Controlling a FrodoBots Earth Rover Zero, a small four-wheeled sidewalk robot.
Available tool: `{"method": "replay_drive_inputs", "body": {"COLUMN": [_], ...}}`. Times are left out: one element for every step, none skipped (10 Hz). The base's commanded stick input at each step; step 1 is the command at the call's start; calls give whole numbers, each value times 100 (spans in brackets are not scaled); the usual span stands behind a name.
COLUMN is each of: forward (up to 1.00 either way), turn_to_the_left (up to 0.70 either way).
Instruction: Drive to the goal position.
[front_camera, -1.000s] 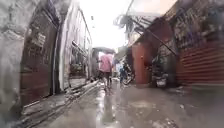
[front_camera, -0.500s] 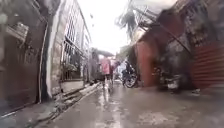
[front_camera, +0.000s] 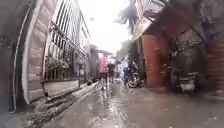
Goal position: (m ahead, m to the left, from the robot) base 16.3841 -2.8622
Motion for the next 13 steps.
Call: {"method": "replay_drive_inputs", "body": {"forward": [99,99,99,99,99,99,99,99,99,99,99,99,99], "turn_to_the_left": [0,0,0,0,0,0,0,0,0,0,0,0,0]}}
